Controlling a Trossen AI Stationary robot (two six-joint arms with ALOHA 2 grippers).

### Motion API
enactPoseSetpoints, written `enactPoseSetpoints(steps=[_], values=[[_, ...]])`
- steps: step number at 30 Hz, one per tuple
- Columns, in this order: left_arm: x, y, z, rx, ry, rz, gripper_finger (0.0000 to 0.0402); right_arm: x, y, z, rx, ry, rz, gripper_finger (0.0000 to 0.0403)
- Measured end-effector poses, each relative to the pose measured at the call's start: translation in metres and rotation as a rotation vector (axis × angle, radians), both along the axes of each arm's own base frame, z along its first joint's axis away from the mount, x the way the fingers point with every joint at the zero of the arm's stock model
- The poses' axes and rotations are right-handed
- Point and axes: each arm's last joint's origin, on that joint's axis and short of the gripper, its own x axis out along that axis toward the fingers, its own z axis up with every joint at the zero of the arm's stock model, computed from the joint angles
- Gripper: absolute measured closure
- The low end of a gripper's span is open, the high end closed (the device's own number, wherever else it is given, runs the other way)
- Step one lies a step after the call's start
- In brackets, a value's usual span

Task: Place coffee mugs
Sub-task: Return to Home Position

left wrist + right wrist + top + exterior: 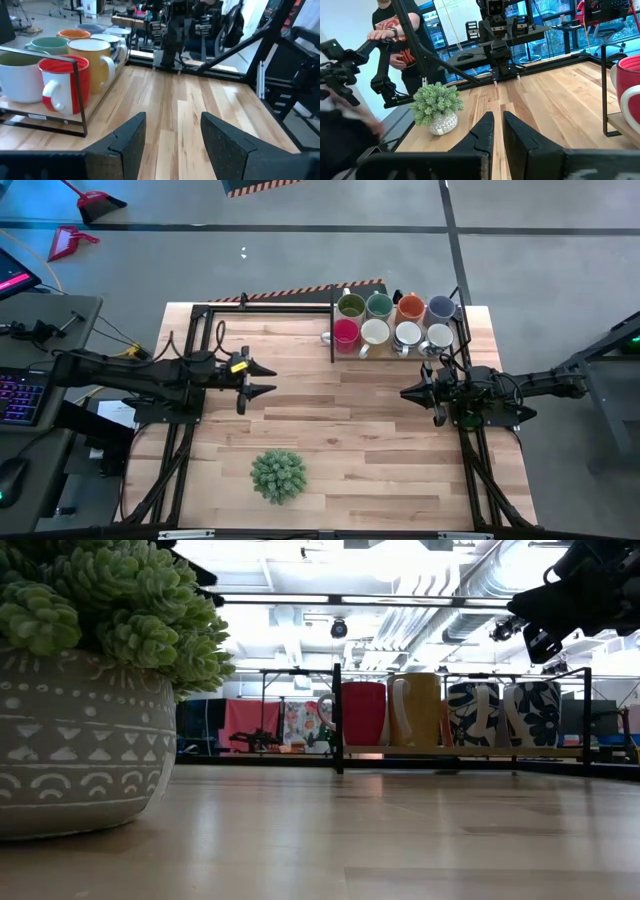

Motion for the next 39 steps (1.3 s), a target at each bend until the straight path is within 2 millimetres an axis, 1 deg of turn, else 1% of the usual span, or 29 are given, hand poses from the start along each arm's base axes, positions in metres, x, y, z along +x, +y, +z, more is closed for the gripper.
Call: enactPoseSetpoints(steps=[6,11,15,19,22,26,34,37,39], values=[[-0.018,0.000,0.013,0.000,-0.074,0.000,0.0222,0.000,0.000,0.000,0.000,0.000,0.000,0.0380],[-0.034,0.000,0.026,0.000,-0.172,0.000,0.0222,0.000,0.000,0.000,0.000,0.000,0.000,0.0380],[-0.050,0.000,0.037,0.000,-0.273,0.000,0.0222,0.000,0.000,0.000,0.000,0.000,0.000,0.0380],[-0.060,0.000,0.042,0.000,-0.345,0.000,0.0222,0.000,0.000,0.000,0.000,0.000,0.000,0.0380],[-0.062,0.000,0.033,0.000,-0.407,-0.001,0.0222,0.000,0.000,0.000,0.000,0.000,0.000,0.0380],[-0.064,0.000,0.007,-0.001,-0.448,-0.001,0.0222,0.000,0.000,0.000,0.000,0.000,0.000,0.0380],[-0.072,0.000,-0.048,0.001,-0.374,-0.001,0.0222,0.000,0.000,0.000,0.000,0.000,0.000,0.0380],[-0.076,0.000,-0.056,-0.001,-0.289,0.000,0.0222,0.000,0.000,0.000,-0.001,0.000,0.000,0.0380],[-0.075,0.000,-0.066,0.000,-0.198,0.003,0.0222,0.000,0.000,0.000,-0.032,-0.003,-0.001,0.0380]])
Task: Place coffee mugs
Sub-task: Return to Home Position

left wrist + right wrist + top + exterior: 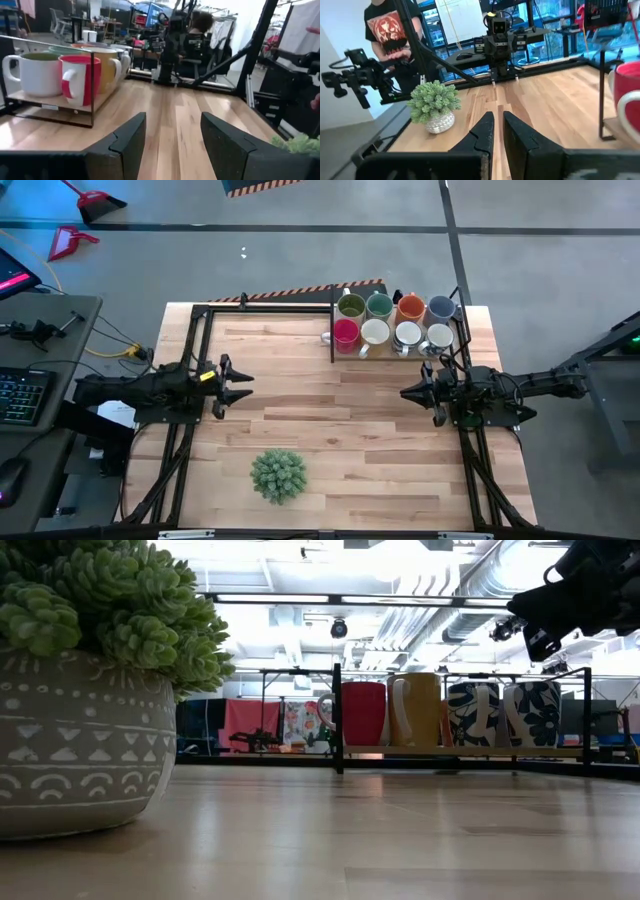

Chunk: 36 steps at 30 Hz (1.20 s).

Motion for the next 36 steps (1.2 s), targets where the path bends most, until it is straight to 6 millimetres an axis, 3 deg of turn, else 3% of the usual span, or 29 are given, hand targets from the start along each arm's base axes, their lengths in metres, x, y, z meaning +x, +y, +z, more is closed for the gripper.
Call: enactPoseSetpoints(steps=[17,22,36], values=[[0.001,0.000,-0.001,0.000,0.010,-0.010,0.0222,0.000,-0.001,0.001,-0.285,-0.026,-0.044,0.0380],[0.001,0.000,-0.001,0.000,0.011,-0.010,0.0222,0.002,-0.001,-0.011,-0.254,-0.084,-0.051,0.0380],[0.001,0.000,-0.001,0.000,0.012,-0.010,0.0222,0.002,-0.001,-0.010,-0.287,-0.103,-0.059,0.0380]])
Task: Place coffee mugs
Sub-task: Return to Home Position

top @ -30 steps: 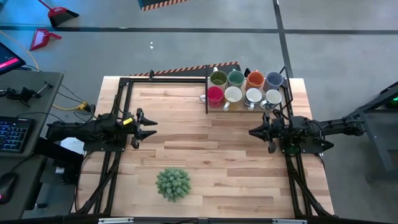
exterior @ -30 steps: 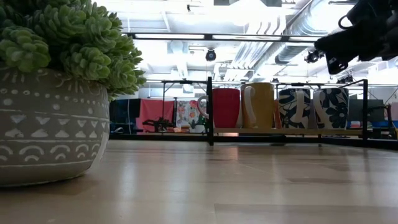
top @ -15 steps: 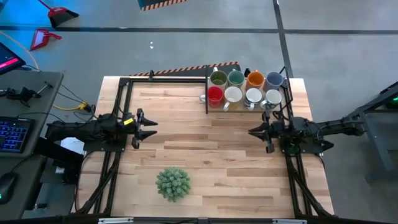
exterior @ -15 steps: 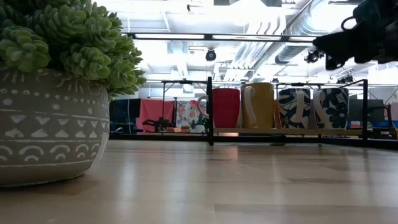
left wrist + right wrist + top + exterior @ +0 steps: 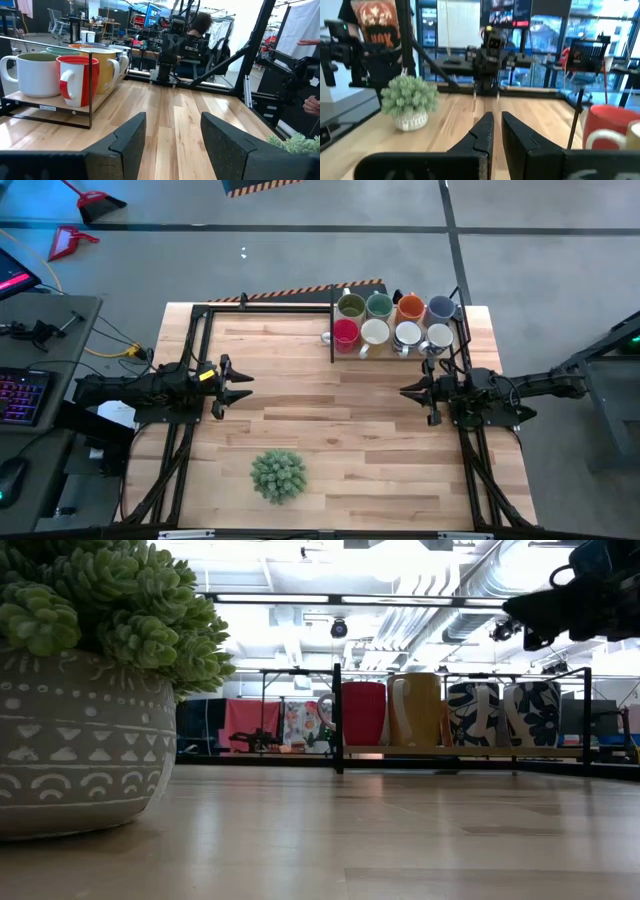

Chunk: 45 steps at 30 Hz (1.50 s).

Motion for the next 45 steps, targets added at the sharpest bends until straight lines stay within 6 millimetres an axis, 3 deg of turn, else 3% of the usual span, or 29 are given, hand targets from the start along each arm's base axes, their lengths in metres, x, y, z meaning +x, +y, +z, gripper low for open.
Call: enactPoseSetpoints(steps=[10,26,45], values=[[0.0000,0.0000,0.0000,0.000,0.000,0.000,0.0222,0.0003,0.0000,-0.0043,-0.003,0.044,0.000,0.0380],[0.0000,0.0000,0.0001,0.000,0.000,0.000,0.0222,0.0004,0.0000,-0.0045,0.207,0.053,0.014,0.0380],[0.0000,0.0000,0.0001,0.000,0.000,0.000,0.0222,0.0004,0.0000,-0.0048,0.212,0.054,0.014,0.0380]])
